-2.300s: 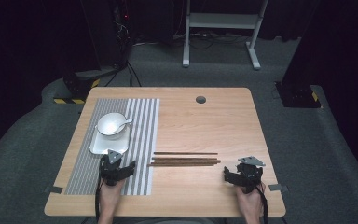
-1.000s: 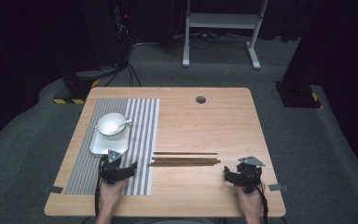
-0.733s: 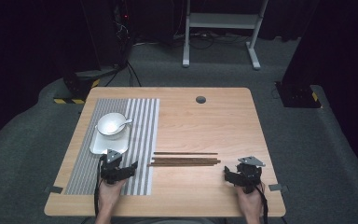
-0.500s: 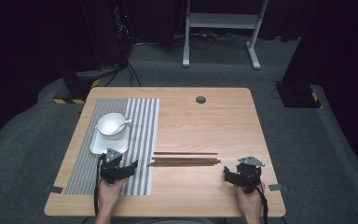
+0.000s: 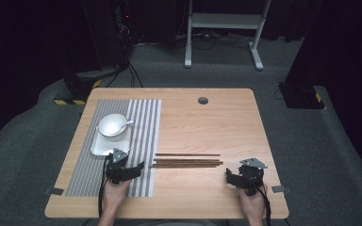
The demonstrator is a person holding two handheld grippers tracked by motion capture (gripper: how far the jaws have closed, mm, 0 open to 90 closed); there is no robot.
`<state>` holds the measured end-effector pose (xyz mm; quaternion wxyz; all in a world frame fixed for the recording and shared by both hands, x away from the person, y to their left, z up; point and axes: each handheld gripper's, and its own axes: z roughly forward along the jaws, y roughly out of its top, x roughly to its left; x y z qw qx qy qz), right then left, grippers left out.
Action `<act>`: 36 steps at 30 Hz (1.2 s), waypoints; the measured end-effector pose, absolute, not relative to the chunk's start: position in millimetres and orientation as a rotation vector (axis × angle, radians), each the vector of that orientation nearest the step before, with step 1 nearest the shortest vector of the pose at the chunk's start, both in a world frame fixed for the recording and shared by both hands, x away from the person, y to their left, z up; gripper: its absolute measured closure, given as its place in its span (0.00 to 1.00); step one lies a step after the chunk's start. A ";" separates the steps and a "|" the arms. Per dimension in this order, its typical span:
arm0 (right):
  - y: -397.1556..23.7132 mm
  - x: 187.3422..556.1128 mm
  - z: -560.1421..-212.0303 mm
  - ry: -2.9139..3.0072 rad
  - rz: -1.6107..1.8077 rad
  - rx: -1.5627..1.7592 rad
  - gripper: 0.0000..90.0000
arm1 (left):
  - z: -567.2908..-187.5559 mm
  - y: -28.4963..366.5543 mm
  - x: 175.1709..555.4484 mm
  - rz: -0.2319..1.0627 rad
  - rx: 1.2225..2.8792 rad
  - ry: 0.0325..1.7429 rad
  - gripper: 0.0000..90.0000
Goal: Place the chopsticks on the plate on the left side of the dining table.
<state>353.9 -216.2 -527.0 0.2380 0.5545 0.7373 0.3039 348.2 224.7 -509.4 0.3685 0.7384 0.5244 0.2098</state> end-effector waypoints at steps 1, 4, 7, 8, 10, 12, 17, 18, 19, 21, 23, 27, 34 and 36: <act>-216.2 353.9 -527.0 2.020 0.833 1.519 0.16 | -509.4 224.7 348.2 0.539 1.896 1.346 0.27; -216.1 353.9 -527.1 2.026 0.834 1.511 0.16 | -508.4 221.4 348.9 0.537 1.907 1.341 0.27; -215.8 353.8 -527.0 2.029 0.836 1.509 0.16 | -506.1 218.9 349.8 0.531 1.904 1.328 0.27; -215.7 353.7 -527.0 2.032 0.837 1.507 0.16 | -504.4 216.9 350.6 0.528 1.902 1.318 0.27; -215.6 353.7 -527.0 2.033 0.837 1.506 0.16 | -503.5 215.9 351.0 0.527 1.902 1.314 0.27; -215.5 353.7 -527.0 2.034 0.838 1.505 0.16 | -500.9 213.3 352.3 0.517 1.899 1.295 0.27; -215.0 353.5 -527.0 2.040 0.840 1.500 0.16 | -497.9 210.8 353.5 0.505 1.888 1.278 0.26; -214.9 353.5 -527.0 2.040 0.841 1.500 0.16 | -496.8 209.6 354.2 0.504 1.886 1.270 0.26; -214.9 353.6 -527.0 2.041 0.843 1.499 0.16 | -496.8 209.6 354.2 0.504 1.886 1.270 0.26; -214.8 353.5 -527.0 2.042 0.841 1.499 0.16 | -496.0 208.7 355.3 0.486 1.879 1.262 0.26; -214.7 353.4 -527.0 2.042 0.842 1.499 0.16 | -495.4 206.3 357.6 0.473 1.875 1.258 0.26; -214.6 353.4 -527.0 2.041 0.842 1.500 0.16 | -492.8 201.0 361.8 0.465 1.888 1.244 0.26; -214.7 353.5 -527.0 2.041 0.840 1.498 0.16 | -490.2 192.1 369.3 0.430 1.896 1.206 0.27; -214.5 353.5 -527.0 2.040 0.839 1.499 0.16 | -489.4 189.7 371.6 0.428 1.904 1.198 0.27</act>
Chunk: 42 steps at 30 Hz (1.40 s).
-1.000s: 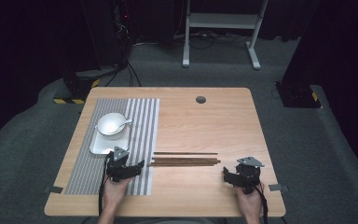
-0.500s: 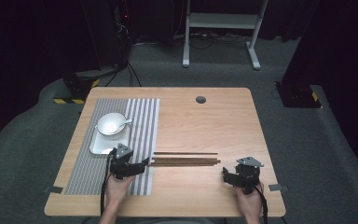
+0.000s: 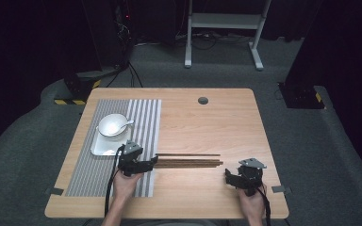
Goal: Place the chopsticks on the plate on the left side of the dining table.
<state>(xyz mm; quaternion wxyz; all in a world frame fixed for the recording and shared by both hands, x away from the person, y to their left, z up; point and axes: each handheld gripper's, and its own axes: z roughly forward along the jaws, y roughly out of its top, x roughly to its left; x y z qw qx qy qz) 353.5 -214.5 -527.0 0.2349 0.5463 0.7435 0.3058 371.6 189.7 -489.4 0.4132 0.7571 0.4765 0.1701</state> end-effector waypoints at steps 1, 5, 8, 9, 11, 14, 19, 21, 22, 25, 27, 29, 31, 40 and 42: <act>-214.4 353.5 -527.0 2.039 0.839 1.500 0.16 | -488.9 188.6 372.7 0.423 1.908 1.197 0.27; -214.2 353.7 -527.0 2.037 0.838 1.503 0.16 | -486.1 184.7 377.3 0.422 1.920 1.190 0.26; -214.1 353.8 -527.1 2.036 0.838 1.504 0.16 | -482.7 179.2 380.8 0.408 1.930 1.161 0.27; -214.1 353.8 -527.1 2.036 0.838 1.504 0.16 | -482.7 179.2 380.8 0.408 1.930 1.161 0.27; -214.1 353.8 -527.1 2.037 0.839 1.504 0.16 | -481.4 175.2 383.2 0.405 1.941 1.146 0.28; -214.1 353.8 -527.1 2.037 0.839 1.503 0.16 | -481.2 169.6 388.5 0.371 1.946 1.128 0.30; -214.0 353.7 -527.1 2.039 0.840 1.502 0.16 | -480.9 162.3 393.1 0.357 1.967 1.106 0.31; -214.0 353.7 -527.1 2.041 0.840 1.499 0.16 | -480.7 161.3 393.7 0.356 1.969 1.103 0.31; -214.2 353.8 -527.1 2.044 0.840 1.491 0.16 | -480.4 160.4 394.4 0.354 1.969 1.102 0.31; -214.1 353.6 -527.1 2.045 0.840 1.491 0.16 | -478.7 158.4 394.5 0.348 1.958 1.094 0.31; -214.1 353.6 -527.1 2.045 0.840 1.491 0.16 | -477.5 156.6 394.2 0.356 1.959 1.088 0.32; -214.0 353.6 -527.1 2.044 0.840 1.491 0.16 | -477.4 154.7 395.5 0.356 1.967 1.086 0.32; -213.9 353.7 -527.1 2.044 0.840 1.491 0.16 | -478.6 151.6 398.2 0.350 1.980 1.083 0.32; -213.9 353.7 -527.1 2.045 0.840 1.490 0.16 | -481.3 144.2 401.3 0.329 1.969 1.079 0.32; -213.9 353.7 -527.1 2.045 0.840 1.490 0.16 | -481.6 142.8 401.8 0.328 1.973 1.076 0.32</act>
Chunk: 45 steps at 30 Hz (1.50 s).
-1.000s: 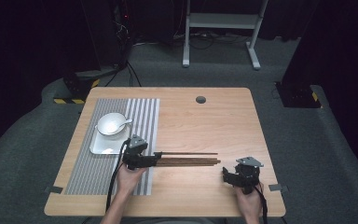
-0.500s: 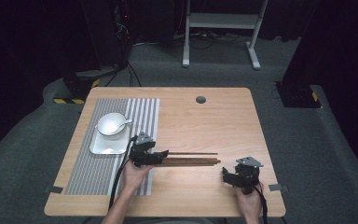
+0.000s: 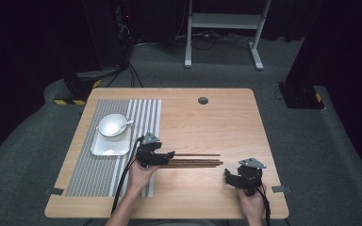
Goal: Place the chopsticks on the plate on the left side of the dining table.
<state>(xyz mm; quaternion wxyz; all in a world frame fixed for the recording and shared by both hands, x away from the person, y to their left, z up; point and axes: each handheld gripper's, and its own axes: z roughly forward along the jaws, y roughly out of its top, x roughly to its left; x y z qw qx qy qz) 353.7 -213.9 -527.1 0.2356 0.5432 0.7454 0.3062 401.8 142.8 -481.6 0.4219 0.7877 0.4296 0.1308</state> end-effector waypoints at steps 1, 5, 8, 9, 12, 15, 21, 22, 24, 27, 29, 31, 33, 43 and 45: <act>-213.9 353.7 -527.1 2.045 0.840 1.490 0.16 | -481.6 142.8 401.8 0.328 1.973 1.076 0.32; -213.6 353.7 -527.1 2.044 0.840 1.494 0.16 | -482.8 139.7 403.1 0.322 1.978 1.073 0.32; -213.3 353.9 -527.1 2.042 0.841 1.495 0.16 | -484.5 133.8 404.2 0.325 2.021 1.064 0.32; -213.2 353.8 -527.1 2.042 0.841 1.497 0.16 | -484.5 133.8 404.2 0.325 2.021 1.064 0.32; -213.0 354.2 -527.1 2.043 0.841 1.495 0.16 | -484.2 130.8 404.7 0.329 2.019 1.058 0.32; -213.0 354.3 -527.1 2.044 0.842 1.494 0.16 | -484.6 129.8 405.5 0.324 2.009 1.060 0.32; -212.9 354.3 -527.1 2.043 0.842 1.495 0.16 | -486.7 122.3 409.6 0.323 2.038 1.037 0.32; -212.9 354.3 -527.1 2.043 0.842 1.495 0.16 | -487.8 119.8 410.9 0.320 2.045 1.034 0.32; -212.8 354.2 -527.1 2.043 0.842 1.497 0.16 | -490.1 115.5 413.5 0.309 2.054 1.030 0.33; -212.8 354.2 -527.1 2.043 0.842 1.496 0.16 | -493.2 109.1 416.7 0.304 2.069 1.021 0.33; -212.8 354.1 -527.1 2.045 0.844 1.494 0.16 | -494.9 105.9 418.8 0.303 2.070 1.012 0.35; -212.6 354.1 -527.1 2.047 0.845 1.493 0.16 | -496.6 103.3 420.4 0.301 2.067 1.008 0.36; -212.7 354.1 -527.2 2.047 0.845 1.491 0.16 | -498.4 101.3 421.8 0.300 2.073 1.003 0.38; -212.6 353.8 -527.0 2.048 0.845 1.489 0.17 | -507.3 96.1 428.4 0.284 2.067 1.008 0.38; -212.6 353.7 -527.0 2.048 0.845 1.489 0.17 | -509.4 93.2 429.6 0.282 2.071 1.003 0.38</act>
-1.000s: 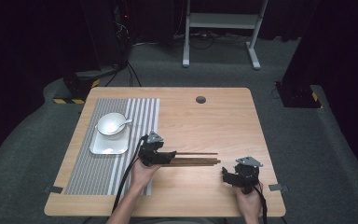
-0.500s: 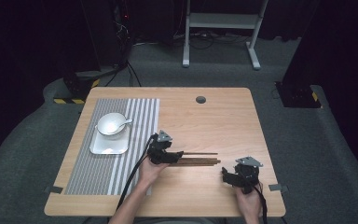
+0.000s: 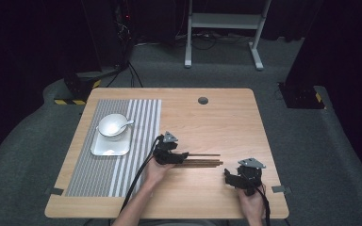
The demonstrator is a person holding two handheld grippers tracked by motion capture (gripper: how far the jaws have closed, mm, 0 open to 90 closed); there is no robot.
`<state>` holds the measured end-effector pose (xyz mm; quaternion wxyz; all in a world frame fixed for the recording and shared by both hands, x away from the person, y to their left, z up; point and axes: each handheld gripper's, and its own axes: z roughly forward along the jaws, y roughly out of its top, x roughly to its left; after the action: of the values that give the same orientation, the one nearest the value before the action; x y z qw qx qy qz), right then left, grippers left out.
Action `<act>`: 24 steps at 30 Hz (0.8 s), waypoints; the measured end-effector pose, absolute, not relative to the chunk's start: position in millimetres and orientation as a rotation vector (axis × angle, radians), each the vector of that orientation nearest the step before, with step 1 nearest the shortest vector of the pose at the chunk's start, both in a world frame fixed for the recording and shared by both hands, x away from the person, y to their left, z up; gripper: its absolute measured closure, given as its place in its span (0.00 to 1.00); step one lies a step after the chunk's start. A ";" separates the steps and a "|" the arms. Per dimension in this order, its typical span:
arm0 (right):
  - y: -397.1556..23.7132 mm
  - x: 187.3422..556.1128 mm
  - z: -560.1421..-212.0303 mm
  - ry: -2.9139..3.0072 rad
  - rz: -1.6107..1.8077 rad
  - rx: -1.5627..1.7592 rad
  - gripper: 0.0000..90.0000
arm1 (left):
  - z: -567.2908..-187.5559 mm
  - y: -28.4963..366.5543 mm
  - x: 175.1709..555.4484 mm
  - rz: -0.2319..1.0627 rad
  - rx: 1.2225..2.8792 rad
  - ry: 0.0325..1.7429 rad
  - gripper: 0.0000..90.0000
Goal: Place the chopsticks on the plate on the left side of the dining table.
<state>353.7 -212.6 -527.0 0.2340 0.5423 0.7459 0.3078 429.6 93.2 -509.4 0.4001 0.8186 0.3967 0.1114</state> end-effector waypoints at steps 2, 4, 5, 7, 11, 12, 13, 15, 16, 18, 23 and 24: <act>-212.5 353.7 -527.0 2.048 0.845 1.489 0.17 | -511.1 89.8 429.7 0.295 2.083 1.004 0.40; -212.5 353.7 -527.0 2.048 0.845 1.488 0.17 | -511.6 88.0 429.0 0.313 2.087 1.002 0.44; -212.5 353.7 -527.0 2.048 0.845 1.489 0.17 | -511.9 87.5 429.4 0.311 2.085 0.997 0.45; -212.5 353.6 -527.0 2.048 0.846 1.489 0.17 | -512.0 87.0 429.8 0.323 2.083 0.996 0.47; -212.6 353.5 -527.0 2.051 0.846 1.484 0.17 | -513.6 87.5 431.4 0.326 2.084 1.004 0.49; -212.6 353.5 -527.0 2.051 0.846 1.484 0.17 | -514.0 87.7 431.8 0.323 2.087 1.006 0.49; -212.6 353.5 -527.0 2.052 0.847 1.484 0.17 | -514.6 87.8 432.2 0.319 2.085 1.008 0.50; -212.5 353.4 -527.0 2.053 0.847 1.482 0.17 | -514.9 88.0 432.8 0.311 2.081 1.001 0.51; -212.5 353.4 -527.0 2.053 0.848 1.481 0.17 | -515.0 88.0 433.1 0.305 2.077 0.996 0.52; -212.5 353.4 -527.0 2.054 0.849 1.481 0.17 | -514.9 87.1 432.9 0.305 2.073 0.991 0.53; -212.5 353.4 -527.0 2.055 0.849 1.479 0.17 | -515.1 83.1 431.7 0.330 2.100 0.963 0.58; -212.5 353.5 -527.0 2.055 0.850 1.480 0.17 | -515.2 81.9 431.3 0.341 2.109 0.956 0.59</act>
<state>353.5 -212.5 -527.0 0.2331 0.5387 0.7481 0.3095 431.3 81.9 -515.2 0.3902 0.8297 0.3761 0.1341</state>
